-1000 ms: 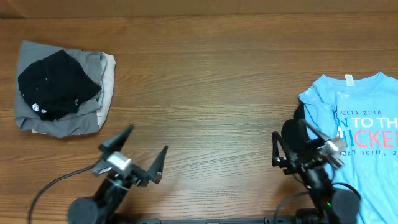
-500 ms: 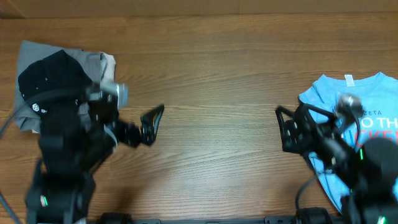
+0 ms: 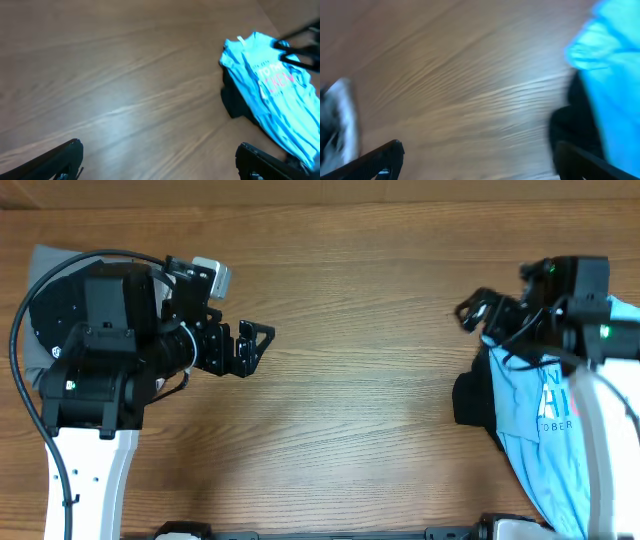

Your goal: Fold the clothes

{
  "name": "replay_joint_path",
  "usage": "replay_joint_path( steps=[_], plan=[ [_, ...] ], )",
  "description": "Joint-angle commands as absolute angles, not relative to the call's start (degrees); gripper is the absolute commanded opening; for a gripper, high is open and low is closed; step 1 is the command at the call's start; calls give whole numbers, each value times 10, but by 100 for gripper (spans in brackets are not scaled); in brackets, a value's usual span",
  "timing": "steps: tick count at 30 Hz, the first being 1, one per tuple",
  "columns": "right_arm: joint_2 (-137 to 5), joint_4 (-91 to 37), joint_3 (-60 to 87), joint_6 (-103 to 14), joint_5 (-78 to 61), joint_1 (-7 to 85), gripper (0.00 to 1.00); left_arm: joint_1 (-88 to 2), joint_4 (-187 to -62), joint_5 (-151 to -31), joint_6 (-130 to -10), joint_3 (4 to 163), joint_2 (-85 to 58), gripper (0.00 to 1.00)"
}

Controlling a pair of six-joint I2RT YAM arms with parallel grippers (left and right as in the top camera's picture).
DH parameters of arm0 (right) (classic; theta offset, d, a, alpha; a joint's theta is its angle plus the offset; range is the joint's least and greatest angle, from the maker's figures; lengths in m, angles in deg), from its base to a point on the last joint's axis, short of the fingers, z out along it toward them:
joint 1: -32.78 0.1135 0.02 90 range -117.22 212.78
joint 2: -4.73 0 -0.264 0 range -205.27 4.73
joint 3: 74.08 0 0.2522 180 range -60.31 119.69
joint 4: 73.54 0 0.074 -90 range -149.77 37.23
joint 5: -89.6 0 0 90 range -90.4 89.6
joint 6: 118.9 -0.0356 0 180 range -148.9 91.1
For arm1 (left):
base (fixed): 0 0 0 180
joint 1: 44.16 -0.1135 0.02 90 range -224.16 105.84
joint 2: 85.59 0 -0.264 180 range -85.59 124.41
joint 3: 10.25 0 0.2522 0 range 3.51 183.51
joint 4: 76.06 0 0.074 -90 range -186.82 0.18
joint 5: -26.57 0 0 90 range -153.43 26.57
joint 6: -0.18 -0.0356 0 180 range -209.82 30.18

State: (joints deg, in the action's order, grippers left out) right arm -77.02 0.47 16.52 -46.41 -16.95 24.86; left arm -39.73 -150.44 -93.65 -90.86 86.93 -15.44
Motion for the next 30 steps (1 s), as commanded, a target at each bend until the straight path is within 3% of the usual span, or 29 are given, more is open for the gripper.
replay_joint_path(
  steps=[1,5,13,27,30],
  plan=[
    [-822,-8,178,-489,-138,188,97,-396,-1507,-961,-922,889,-155,100],
    [-895,-56,178,-486,-141,158,96,-396,-1502,-961,-923,889,-155,99],
    [-987,-98,177,-480,-75,175,80,-396,-1481,-958,-925,889,-155,100],
    [-1021,-167,111,-494,-64,207,80,-396,-1468,-928,-924,889,-152,100],
    [-1021,-195,93,-505,-64,209,75,-396,-1470,-929,-924,889,-150,100]
  ],
)
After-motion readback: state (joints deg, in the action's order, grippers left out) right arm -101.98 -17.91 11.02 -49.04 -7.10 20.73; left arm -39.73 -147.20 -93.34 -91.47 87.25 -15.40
